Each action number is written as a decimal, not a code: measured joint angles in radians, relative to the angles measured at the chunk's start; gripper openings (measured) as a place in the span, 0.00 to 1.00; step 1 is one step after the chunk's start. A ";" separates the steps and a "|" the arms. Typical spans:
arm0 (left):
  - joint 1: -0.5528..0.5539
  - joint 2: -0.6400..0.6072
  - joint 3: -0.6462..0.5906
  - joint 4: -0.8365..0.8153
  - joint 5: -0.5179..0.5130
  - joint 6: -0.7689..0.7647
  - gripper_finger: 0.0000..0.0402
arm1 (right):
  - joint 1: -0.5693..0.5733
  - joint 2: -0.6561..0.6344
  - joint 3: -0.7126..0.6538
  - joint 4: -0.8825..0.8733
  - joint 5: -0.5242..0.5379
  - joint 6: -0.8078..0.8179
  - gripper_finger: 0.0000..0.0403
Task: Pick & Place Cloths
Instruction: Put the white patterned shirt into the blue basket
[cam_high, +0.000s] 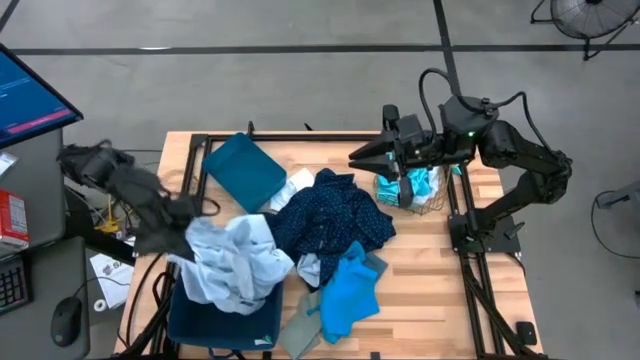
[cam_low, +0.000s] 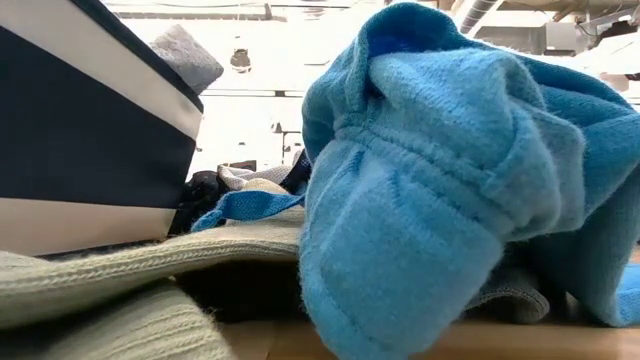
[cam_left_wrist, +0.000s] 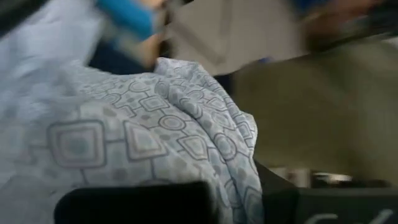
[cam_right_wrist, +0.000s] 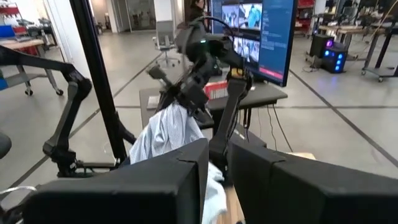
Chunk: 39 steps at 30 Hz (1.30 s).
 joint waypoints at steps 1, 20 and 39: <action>-0.021 0.019 0.000 -0.036 -0.023 -0.002 0.00 | 0.000 0.000 0.000 -0.009 0.000 0.000 0.15; -0.329 0.430 -0.001 -0.115 -0.389 -0.048 0.00 | -0.049 0.000 0.000 -0.183 0.001 0.000 0.15; -0.329 0.521 -0.472 0.263 -0.514 -0.433 0.05 | -0.051 0.000 0.000 -0.447 0.000 -0.032 0.15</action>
